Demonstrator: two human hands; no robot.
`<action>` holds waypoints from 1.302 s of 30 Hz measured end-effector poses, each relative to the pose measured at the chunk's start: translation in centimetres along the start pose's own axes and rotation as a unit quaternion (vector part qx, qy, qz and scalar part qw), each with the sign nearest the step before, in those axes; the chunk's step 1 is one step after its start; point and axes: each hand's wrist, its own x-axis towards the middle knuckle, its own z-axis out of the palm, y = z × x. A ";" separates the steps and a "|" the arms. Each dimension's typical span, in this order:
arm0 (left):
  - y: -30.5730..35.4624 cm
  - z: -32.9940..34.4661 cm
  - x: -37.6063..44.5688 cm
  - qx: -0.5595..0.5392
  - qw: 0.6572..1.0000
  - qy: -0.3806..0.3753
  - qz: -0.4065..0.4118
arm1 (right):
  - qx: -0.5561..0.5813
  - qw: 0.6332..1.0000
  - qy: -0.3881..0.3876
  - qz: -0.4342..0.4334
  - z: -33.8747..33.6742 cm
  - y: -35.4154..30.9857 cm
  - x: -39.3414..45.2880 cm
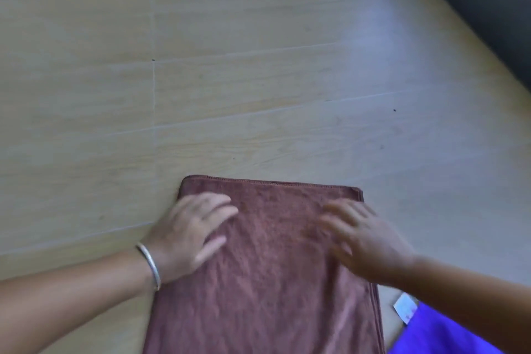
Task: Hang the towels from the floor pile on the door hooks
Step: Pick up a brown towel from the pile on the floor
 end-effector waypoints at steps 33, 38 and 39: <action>-0.8 -0.7 -5.2 0.083 0.982 -0.088 0.145 | -0.034 0.971 -0.010 -0.237 2.0 1.3 -2.5; -0.8 -6.0 -3.8 0.005 0.993 -0.097 0.070 | 0.029 0.993 -0.025 -0.111 -4.8 1.1 0.2; -0.7 -7.7 -3.3 -0.013 0.994 -0.094 0.048 | 0.044 0.996 -0.014 -0.078 -6.7 0.9 0.8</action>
